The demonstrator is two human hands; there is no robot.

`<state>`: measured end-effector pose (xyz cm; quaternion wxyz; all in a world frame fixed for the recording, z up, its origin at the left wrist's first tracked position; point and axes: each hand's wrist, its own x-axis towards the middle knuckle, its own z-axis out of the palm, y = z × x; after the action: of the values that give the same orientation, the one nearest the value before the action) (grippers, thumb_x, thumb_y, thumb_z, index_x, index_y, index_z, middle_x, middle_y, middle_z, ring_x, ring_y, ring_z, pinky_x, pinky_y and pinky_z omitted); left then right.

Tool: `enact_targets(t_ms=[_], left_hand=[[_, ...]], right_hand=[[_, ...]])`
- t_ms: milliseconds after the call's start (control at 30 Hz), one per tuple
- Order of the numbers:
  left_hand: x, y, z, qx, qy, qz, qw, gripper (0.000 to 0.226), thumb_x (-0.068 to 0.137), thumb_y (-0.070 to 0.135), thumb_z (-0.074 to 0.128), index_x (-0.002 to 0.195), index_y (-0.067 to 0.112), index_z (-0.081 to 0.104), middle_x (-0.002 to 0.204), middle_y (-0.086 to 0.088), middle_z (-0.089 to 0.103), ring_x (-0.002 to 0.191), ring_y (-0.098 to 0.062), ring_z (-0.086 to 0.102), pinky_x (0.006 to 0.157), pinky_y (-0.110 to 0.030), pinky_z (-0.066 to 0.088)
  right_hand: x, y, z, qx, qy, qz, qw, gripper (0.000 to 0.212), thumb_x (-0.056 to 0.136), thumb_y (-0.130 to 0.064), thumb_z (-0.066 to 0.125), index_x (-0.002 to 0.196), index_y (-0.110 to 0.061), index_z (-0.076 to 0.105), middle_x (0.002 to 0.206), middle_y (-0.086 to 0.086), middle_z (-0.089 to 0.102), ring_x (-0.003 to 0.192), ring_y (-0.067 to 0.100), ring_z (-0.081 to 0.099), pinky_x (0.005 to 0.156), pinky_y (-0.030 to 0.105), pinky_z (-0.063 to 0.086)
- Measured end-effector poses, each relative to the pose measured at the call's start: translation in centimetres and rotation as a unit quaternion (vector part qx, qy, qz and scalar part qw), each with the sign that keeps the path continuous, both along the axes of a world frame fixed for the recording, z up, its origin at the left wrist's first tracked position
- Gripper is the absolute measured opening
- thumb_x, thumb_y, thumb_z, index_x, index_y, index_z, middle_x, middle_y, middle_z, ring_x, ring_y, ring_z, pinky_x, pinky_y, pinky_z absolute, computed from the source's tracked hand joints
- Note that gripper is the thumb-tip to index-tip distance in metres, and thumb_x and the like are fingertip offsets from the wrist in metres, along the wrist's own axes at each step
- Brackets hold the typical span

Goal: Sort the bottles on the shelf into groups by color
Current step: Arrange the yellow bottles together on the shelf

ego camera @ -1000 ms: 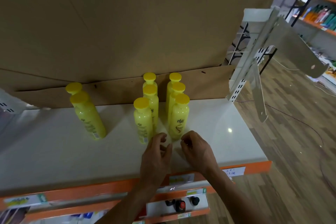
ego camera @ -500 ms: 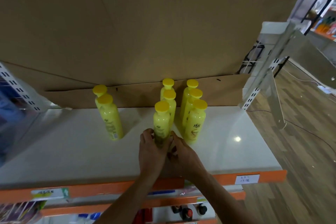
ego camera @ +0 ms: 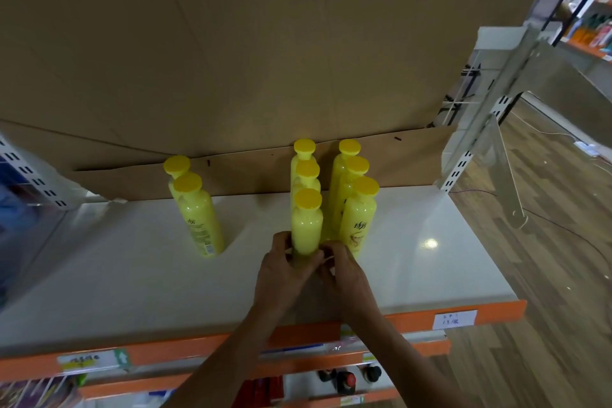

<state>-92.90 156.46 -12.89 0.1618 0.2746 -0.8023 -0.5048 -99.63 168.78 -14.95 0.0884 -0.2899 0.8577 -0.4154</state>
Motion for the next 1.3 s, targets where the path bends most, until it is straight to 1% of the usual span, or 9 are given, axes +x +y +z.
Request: enact_targets(t_ms=[133, 267, 333, 467, 600, 767, 967, 1067, 1300], left_hand=[[-0.1, -0.8, -0.9, 0.012, 0.021, -0.025, 0.999, 0.08, 0.064, 0.077, 0.065, 0.126, 0.027, 0.056, 0.114, 0.002, 0.053, 0.103, -0.01, 0.059, 0.079, -0.018, 0.049], [0.4, -1.5, -1.2, 0.044, 0.023, -0.054, 0.997, 0.074, 0.068, 0.07, 0.067, 0.129, 0.032, 0.053, 0.118, 0.014, 0.061, 0.108, -0.002, 0.06, 0.089, -0.024, 0.052], [0.8, -1.5, -1.2, 0.062, 0.022, -0.054, 0.996, 0.064, 0.072, 0.061, 0.071, 0.126, 0.033, 0.049, 0.12, 0.017, 0.061, 0.112, 0.0, 0.059, 0.091, -0.026, 0.053], [1.1, -0.8, -1.1, 0.057, 0.021, -0.05, 0.997, 0.051, 0.082, 0.045, 0.074, 0.125, 0.035, 0.049, 0.119, 0.018, 0.061, 0.106, 0.006, 0.058, 0.08, -0.008, 0.047], [0.5, -0.6, -1.4, 0.029, 0.036, -0.024, 0.999, 0.051, 0.078, 0.046, 0.076, 0.122, 0.036, 0.052, 0.116, 0.011, 0.06, 0.105, 0.0, 0.059, 0.079, -0.007, 0.046], [0.5, -0.7, -1.7, 0.012, 0.033, -0.02, 0.999, 0.051, 0.082, 0.045, 0.073, 0.127, 0.033, 0.053, 0.119, 0.014, 0.062, 0.106, 0.0, 0.06, 0.079, -0.003, 0.045], [0.1, -0.7, -2.5, -0.009, 0.033, -0.011, 0.999, 0.053, 0.084, 0.047, 0.07, 0.131, 0.032, 0.051, 0.121, 0.012, 0.061, 0.107, -0.004, 0.06, 0.089, -0.028, 0.055], [0.0, -0.8, -2.5, -0.02, 0.032, -0.022, 0.999, 0.053, 0.085, 0.048, 0.068, 0.132, 0.033, 0.049, 0.121, 0.013, 0.06, 0.107, -0.003, 0.06, 0.089, -0.03, 0.055], [0.1, -1.4, -2.3, -0.036, 0.037, -0.05, 0.997, 0.053, 0.087, 0.051, 0.064, 0.134, 0.031, 0.048, 0.122, 0.011, 0.061, 0.107, -0.005, 0.06, 0.089, -0.033, 0.054]], right_hand=[[-0.1, -0.1, 0.3, 0.002, -0.018, -0.011, 1.0, 0.019, 0.098, -0.033, 0.052, 0.111, -0.029, 0.038, 0.107, -0.001, 0.065, 0.09, 0.019, 0.064, 0.071, 0.036, 0.054], [-0.2, -0.5, 0.4, 0.024, -0.006, -0.011, 1.0, 0.041, 0.095, -0.04, 0.053, 0.13, -0.023, 0.04, 0.121, -0.002, 0.057, 0.092, 0.02, 0.062, 0.075, 0.037, 0.054], [-0.1, -1.0, 0.3, 0.052, 0.017, -0.02, 0.998, 0.04, 0.096, -0.035, 0.052, 0.132, -0.018, 0.044, 0.127, 0.003, 0.051, 0.094, 0.025, 0.061, 0.074, 0.039, 0.052], [0.6, -1.5, 0.3, 0.058, 0.031, -0.041, 0.997, 0.035, 0.097, -0.029, 0.051, 0.128, -0.017, 0.045, 0.124, 0.005, 0.054, 0.095, 0.029, 0.062, 0.073, 0.04, 0.05], [0.8, -1.6, 0.6, 0.039, 0.003, -0.046, 0.998, 0.027, 0.095, -0.027, 0.052, 0.12, -0.021, 0.043, 0.11, 0.007, 0.066, 0.094, 0.031, 0.064, 0.071, 0.039, 0.05], [0.5, -1.7, 0.6, 0.032, 0.017, -0.038, 0.999, 0.029, 0.094, -0.025, 0.054, 0.12, -0.02, 0.041, 0.108, 0.007, 0.067, 0.091, 0.031, 0.065, 0.065, 0.033, 0.046], [0.1, -1.7, 0.3, 0.027, 0.041, -0.034, 0.998, 0.027, 0.095, -0.026, 0.054, 0.118, -0.018, 0.042, 0.102, 0.009, 0.067, 0.084, 0.031, 0.065, 0.062, 0.039, 0.051], [0.1, -1.8, 0.3, 0.034, 0.041, -0.035, 0.998, 0.029, 0.095, -0.027, 0.055, 0.12, -0.019, 0.041, 0.104, 0.009, 0.067, 0.086, 0.032, 0.066, 0.065, 0.043, 0.053], [0.8, -1.0, 0.8, 0.052, 0.035, -0.045, 0.997, 0.037, 0.095, -0.038, 0.055, 0.125, -0.019, 0.045, 0.118, 0.004, 0.065, 0.095, 0.026, 0.065, 0.069, 0.029, 0.045]])
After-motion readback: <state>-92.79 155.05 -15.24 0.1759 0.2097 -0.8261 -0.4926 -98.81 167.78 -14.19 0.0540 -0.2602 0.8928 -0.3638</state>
